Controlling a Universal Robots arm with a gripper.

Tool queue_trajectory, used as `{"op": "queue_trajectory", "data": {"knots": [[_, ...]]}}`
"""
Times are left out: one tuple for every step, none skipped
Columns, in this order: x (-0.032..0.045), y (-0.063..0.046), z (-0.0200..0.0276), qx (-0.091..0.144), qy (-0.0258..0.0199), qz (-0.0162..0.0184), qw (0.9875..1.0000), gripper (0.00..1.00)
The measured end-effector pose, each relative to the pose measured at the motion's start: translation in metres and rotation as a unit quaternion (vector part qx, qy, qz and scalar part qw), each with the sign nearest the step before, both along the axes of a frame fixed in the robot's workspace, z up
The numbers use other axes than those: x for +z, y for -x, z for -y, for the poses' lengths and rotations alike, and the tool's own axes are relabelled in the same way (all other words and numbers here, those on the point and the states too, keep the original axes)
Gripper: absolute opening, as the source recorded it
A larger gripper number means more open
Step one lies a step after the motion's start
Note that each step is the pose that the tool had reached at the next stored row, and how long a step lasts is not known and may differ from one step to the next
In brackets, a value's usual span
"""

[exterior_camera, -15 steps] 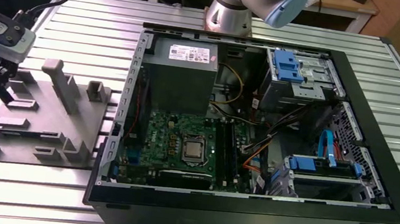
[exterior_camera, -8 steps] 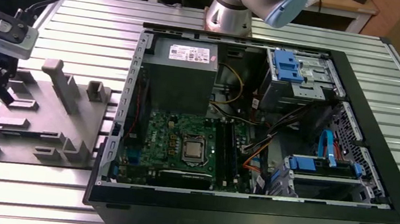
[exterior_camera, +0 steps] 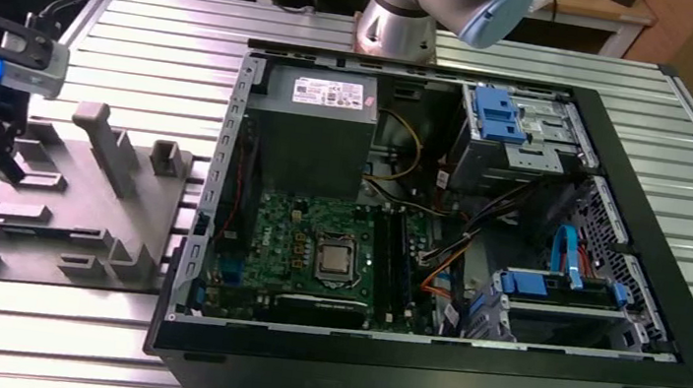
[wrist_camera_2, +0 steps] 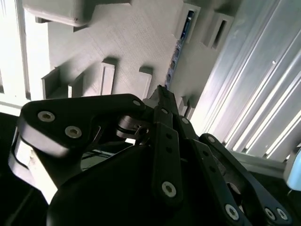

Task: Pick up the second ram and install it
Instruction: 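Pick up the second ram and move it above second insertion slot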

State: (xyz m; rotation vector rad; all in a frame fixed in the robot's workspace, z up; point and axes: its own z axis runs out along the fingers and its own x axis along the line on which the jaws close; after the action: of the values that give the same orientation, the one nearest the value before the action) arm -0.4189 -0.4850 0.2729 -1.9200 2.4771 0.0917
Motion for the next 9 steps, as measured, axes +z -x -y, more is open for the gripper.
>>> {"op": "queue_trajectory", "data": {"knots": [[-0.0005,0.0000,0.0000,0.009,0.0000,0.0000,1.0000,0.10],[-0.0009,0.0000,0.0000,0.018,0.0000,0.0000,0.9998,0.10],[-0.0013,0.0000,0.0000,0.027,0.0000,0.0000,0.9996,0.10],[-0.0019,0.0000,0.0000,0.036,0.0000,0.0000,0.9993,0.10],[-0.0024,0.0000,0.0000,0.045,0.0000,0.0001,0.9990,0.10],[-0.0028,0.0000,0.0000,0.054,0.0000,0.0000,0.9985,0.10],[-0.0033,0.0000,0.0000,0.063,0.0000,0.0000,0.9980,0.10],[-0.0038,0.0000,0.0000,0.073,0.0000,0.0000,0.9974,0.10],[-0.0041,0.0000,0.0000,0.081,0.0000,0.0000,0.9967,0.10]]}}
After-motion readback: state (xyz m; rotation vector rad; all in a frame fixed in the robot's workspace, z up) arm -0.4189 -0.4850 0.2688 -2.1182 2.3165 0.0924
